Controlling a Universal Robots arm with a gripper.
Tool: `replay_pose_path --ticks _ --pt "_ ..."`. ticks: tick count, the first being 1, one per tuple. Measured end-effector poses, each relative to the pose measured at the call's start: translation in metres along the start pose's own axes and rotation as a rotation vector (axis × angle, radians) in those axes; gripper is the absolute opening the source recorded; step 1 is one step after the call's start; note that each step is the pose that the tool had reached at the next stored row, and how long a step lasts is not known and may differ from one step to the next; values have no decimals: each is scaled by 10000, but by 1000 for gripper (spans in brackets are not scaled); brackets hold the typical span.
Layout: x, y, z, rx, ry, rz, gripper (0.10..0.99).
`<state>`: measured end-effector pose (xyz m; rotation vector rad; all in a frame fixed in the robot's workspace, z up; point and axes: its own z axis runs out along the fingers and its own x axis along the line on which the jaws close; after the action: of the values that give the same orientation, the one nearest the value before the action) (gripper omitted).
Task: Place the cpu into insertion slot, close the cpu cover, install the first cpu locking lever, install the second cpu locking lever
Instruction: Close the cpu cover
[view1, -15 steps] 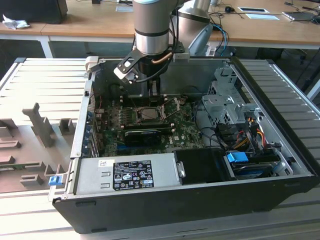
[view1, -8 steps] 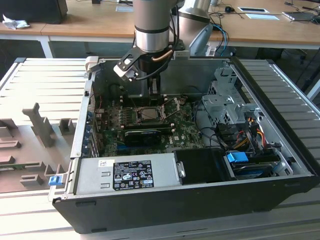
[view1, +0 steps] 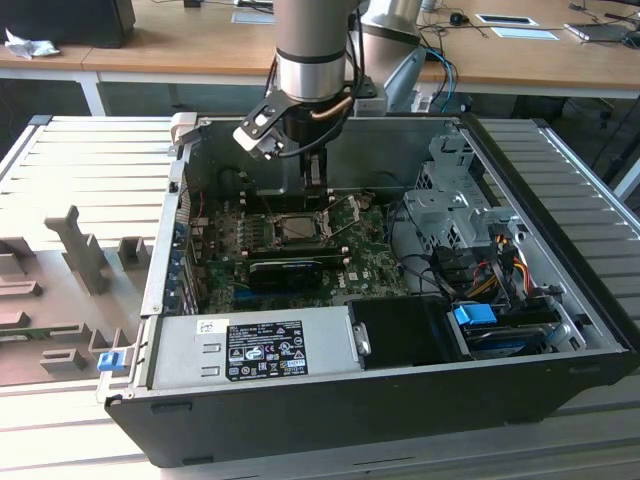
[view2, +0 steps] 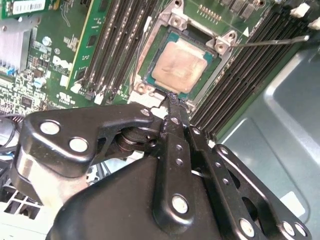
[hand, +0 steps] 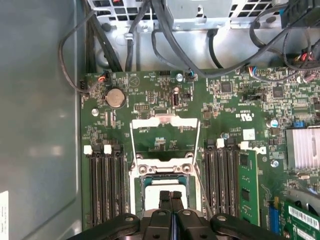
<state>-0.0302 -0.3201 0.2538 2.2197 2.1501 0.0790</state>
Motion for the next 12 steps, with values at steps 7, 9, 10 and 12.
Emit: replay_pose_path --ticks 7,9,10,12 --pt "2 46 -64 1 0 2 106" --pt "4 82 -65 1 -1 1 106" --pt "4 85 -71 0 -2 0 106" --pt "5 86 -88 0 0 1 106"
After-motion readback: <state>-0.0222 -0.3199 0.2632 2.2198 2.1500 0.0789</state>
